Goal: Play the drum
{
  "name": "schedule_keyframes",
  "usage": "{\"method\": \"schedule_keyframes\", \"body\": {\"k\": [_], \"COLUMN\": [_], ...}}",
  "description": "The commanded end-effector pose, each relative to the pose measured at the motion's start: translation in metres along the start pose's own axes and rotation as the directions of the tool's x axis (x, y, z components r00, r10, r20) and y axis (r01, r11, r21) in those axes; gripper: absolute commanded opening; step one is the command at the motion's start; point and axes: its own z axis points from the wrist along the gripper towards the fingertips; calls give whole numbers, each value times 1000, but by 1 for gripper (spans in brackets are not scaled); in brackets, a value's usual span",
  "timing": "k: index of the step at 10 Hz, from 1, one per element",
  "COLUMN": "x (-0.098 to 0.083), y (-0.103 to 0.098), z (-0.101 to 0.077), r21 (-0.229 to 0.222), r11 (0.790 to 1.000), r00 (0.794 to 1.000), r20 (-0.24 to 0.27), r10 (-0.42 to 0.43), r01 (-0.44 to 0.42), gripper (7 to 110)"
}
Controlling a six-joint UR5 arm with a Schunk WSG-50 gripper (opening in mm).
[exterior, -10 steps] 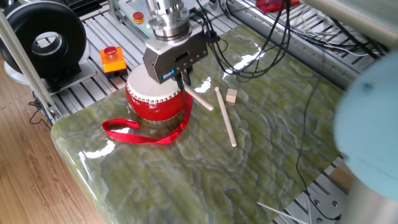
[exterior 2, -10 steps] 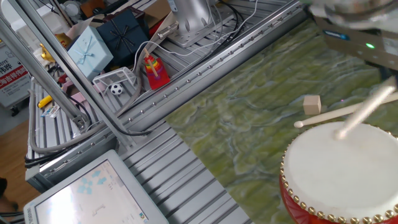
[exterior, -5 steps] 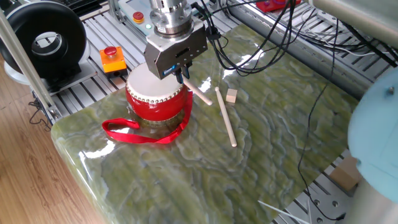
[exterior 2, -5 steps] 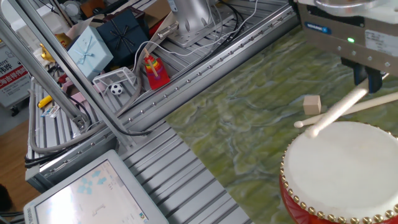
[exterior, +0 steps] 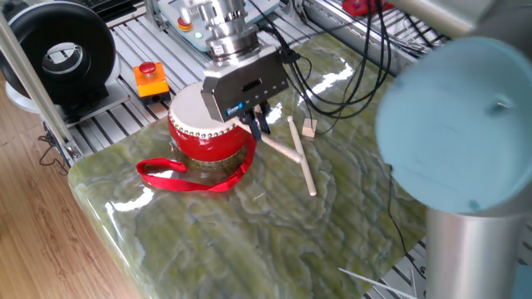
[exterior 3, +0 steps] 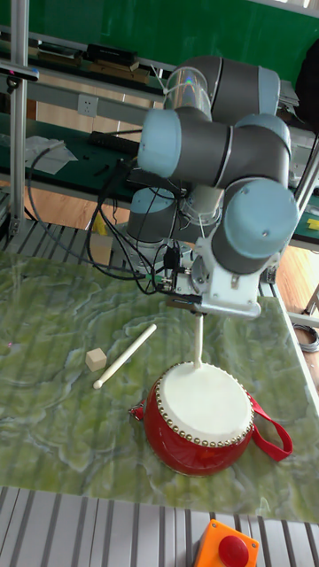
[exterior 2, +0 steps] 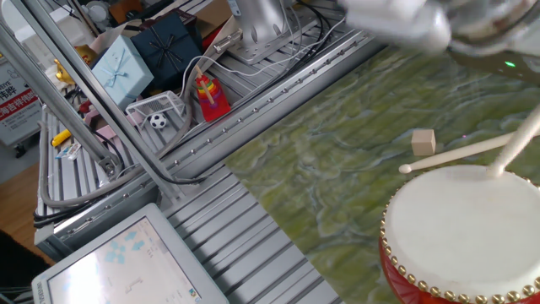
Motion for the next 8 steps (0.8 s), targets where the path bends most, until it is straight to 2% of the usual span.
{"method": "schedule_keyframes", "body": {"k": [1, 2, 3, 4, 5, 7, 8], "x": [18, 22, 0, 0, -5, -26, -32], "y": [-1, 5, -14, -13, -6, 4, 6], "z": [-31, -49, -62, -59, -53, -43, -36], "r21": [80, 62, 115, 94, 45, -11, -16], "r11": [993, 996, 992, 995, 999, 1000, 1000], "r00": [987, 976, 944, 949, 956, 958, 966], "r20": [139, 209, 329, 315, 293, 285, 257], "r10": [76, 55, 11, 6, 8, -1, -3], "r01": [-87, -70, -51, -38, -23, 4, 8], "gripper": [7, 7, 7, 7, 7, 7, 7]}}
